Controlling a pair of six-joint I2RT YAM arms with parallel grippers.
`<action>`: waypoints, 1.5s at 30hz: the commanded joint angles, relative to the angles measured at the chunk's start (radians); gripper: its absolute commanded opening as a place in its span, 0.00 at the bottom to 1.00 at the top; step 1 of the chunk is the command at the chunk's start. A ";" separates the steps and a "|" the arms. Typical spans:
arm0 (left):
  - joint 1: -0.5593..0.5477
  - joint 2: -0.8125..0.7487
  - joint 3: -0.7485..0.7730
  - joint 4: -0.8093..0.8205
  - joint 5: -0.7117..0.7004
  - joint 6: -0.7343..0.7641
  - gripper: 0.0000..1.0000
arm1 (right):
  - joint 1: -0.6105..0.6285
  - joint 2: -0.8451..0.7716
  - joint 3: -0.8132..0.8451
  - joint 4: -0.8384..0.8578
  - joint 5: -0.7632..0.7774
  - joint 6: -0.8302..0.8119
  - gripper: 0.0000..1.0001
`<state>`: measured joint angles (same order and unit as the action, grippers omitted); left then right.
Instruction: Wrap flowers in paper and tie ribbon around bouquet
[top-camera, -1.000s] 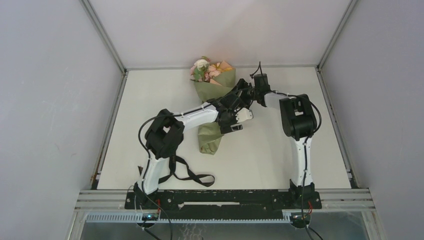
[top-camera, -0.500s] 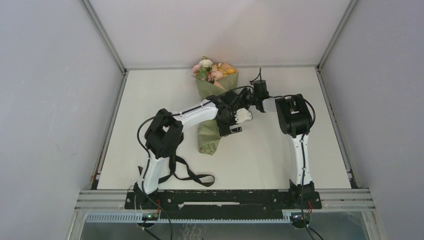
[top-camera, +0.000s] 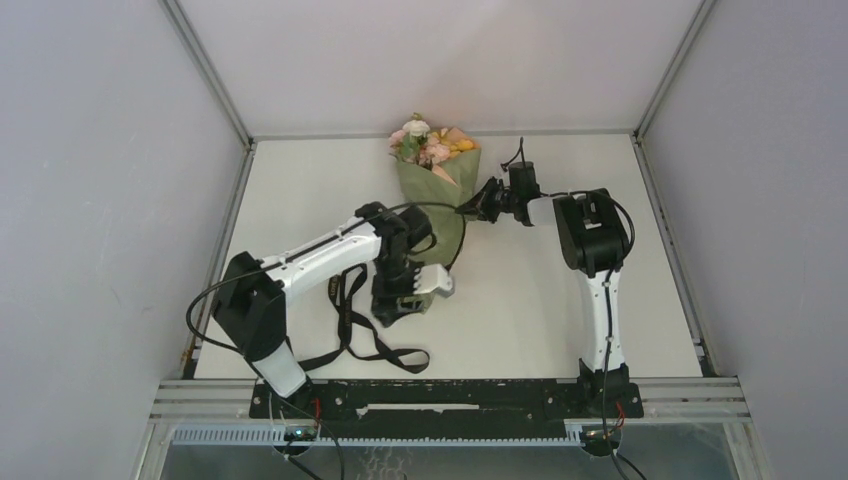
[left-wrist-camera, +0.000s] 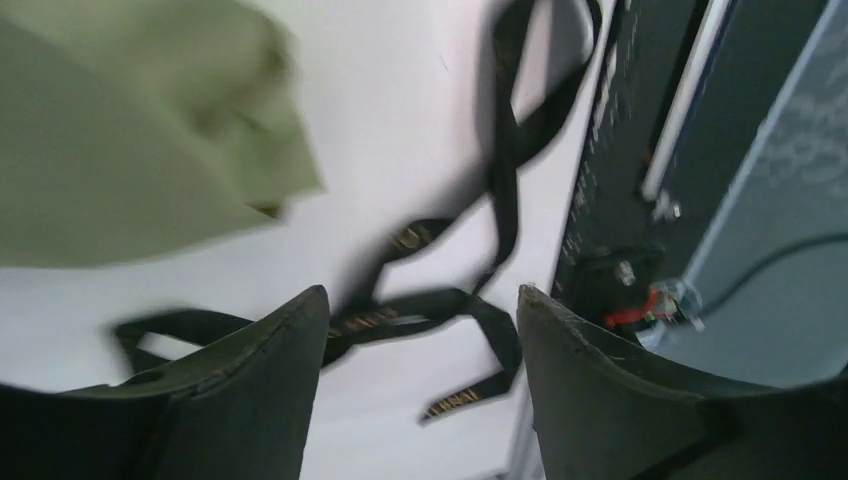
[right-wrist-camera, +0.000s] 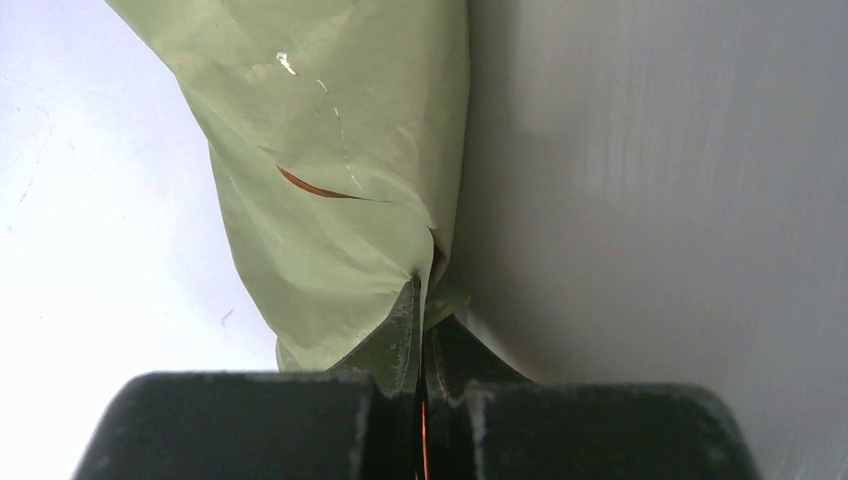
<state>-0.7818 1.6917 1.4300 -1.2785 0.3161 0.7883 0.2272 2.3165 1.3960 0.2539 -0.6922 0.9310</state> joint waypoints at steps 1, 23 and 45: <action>0.047 -0.095 -0.255 0.027 -0.110 0.048 0.77 | 0.011 -0.071 -0.026 -0.090 0.027 -0.071 0.00; 0.612 0.213 -0.064 0.429 -0.088 -0.424 0.69 | 0.028 -0.126 -0.026 -0.190 0.085 -0.143 0.00; 0.579 0.023 0.187 0.234 0.009 -0.440 0.00 | -0.044 -0.182 -0.052 -0.265 0.101 -0.167 0.00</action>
<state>-0.2020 1.9537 1.3960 -0.9939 0.2657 0.3862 0.2028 2.1933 1.3491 0.0315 -0.6270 0.8062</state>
